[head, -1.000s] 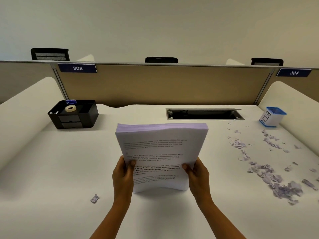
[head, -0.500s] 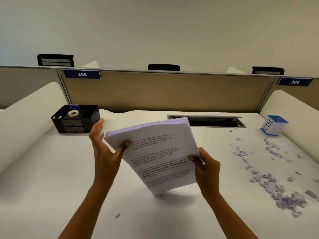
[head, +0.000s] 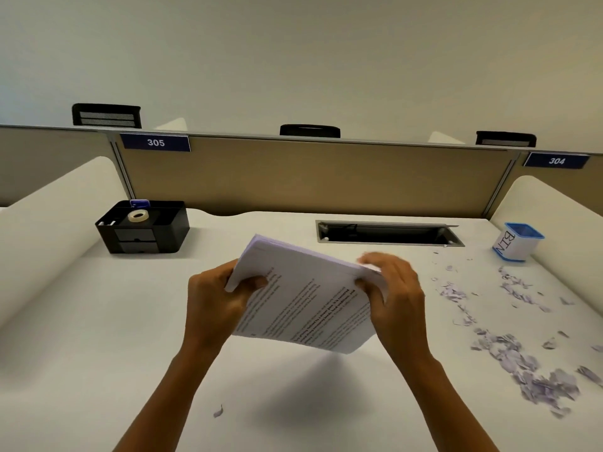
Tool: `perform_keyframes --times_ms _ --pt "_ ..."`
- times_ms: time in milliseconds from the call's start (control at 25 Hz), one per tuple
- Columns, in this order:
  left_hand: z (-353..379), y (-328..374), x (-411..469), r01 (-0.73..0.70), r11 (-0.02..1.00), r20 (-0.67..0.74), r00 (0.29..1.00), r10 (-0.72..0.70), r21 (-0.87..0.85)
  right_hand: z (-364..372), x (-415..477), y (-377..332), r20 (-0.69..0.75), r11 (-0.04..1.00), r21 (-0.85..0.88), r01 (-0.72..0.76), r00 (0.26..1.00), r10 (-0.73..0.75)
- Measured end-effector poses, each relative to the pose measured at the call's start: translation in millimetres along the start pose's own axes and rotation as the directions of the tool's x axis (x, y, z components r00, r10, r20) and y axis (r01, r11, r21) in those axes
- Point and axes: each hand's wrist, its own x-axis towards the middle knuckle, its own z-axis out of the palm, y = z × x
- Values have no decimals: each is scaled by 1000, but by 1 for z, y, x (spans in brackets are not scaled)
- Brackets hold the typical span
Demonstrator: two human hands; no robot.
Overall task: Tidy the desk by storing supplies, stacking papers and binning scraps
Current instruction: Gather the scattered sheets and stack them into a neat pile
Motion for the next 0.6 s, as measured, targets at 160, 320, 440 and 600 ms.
perform_keyframes --times_ms 160,320,440,600 --pt "7 -12 -13 261 953 -83 958 -276 -153 -5 -18 16 -59 824 232 -516 838 542" --pt "17 -29 -25 407 858 -74 890 -450 -313 -7 -41 31 309 453 512 -730 648 696" --pt "26 -38 -34 451 818 -67 861 -504 -357 -9 -47 32 259 512 502 -697 686 680" --pt "34 -51 -58 467 857 -41 873 -486 -216 -4 -65 41 280 487 492 -721 661 696"
